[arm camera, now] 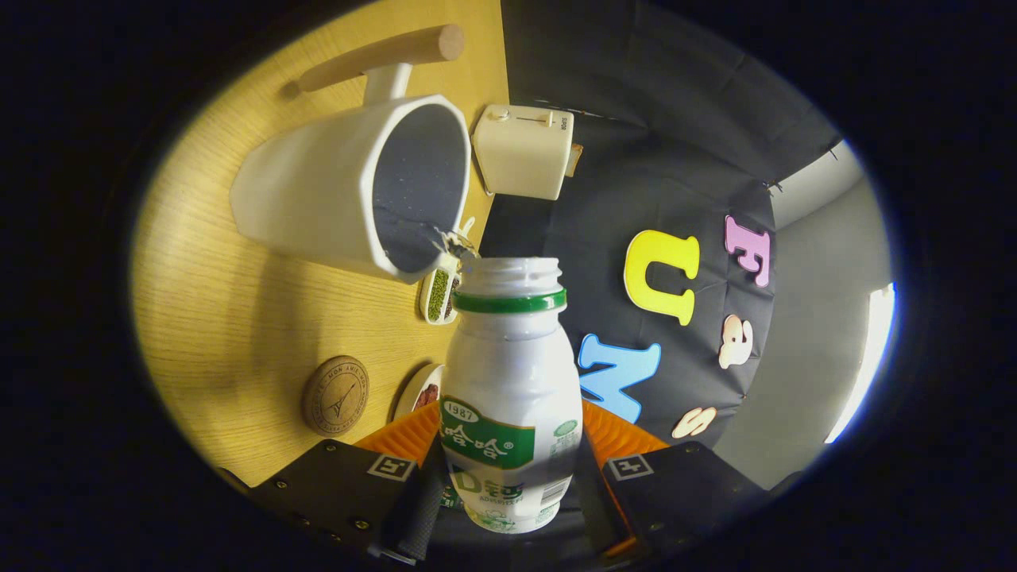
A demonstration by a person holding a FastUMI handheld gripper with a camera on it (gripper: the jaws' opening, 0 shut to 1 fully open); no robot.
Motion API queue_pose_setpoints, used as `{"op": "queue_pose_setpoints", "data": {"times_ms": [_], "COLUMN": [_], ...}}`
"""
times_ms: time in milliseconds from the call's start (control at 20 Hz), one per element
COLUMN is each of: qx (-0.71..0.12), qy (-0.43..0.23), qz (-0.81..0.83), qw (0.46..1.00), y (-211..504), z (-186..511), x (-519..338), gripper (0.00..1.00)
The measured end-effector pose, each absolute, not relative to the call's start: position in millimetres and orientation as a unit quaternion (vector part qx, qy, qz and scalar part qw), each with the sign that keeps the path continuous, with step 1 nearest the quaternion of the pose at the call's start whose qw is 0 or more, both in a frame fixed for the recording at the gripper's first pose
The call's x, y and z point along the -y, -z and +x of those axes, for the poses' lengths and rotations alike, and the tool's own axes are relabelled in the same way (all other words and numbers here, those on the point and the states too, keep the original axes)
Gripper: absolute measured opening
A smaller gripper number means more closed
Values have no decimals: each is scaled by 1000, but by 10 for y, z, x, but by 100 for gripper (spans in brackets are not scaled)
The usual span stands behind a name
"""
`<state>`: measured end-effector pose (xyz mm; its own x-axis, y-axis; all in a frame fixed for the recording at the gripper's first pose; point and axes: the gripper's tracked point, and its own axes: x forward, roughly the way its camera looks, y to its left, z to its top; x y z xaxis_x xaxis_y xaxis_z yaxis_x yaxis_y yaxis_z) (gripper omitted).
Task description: Take the bottle from table, then pour the juice into the cup, finally place the bottle on the coaster
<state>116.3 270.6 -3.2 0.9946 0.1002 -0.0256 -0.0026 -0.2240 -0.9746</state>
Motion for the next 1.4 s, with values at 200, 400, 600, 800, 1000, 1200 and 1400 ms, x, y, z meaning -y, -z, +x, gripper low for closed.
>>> {"op": "queue_pose_setpoints", "data": {"times_ms": [200,400,600,800,1000,1200,1400], "qx": [37,42,47,47,50,55,54], "qy": [-39,-36,-32,-35,-37,-35,-35], "qz": [-788,-794,-801,-807,-809,-818,-824], "qw": [614,606,597,588,585,572,563], "y": [-21,-52,-71,-42,-32,-38,7], "z": [1154,1135,1122,1109,1101,1091,1087], "x": [-2726,-2744,-2766,-2804,-2838,-2875,-2874], "gripper": [73,73,73,73,73,73,73]}}
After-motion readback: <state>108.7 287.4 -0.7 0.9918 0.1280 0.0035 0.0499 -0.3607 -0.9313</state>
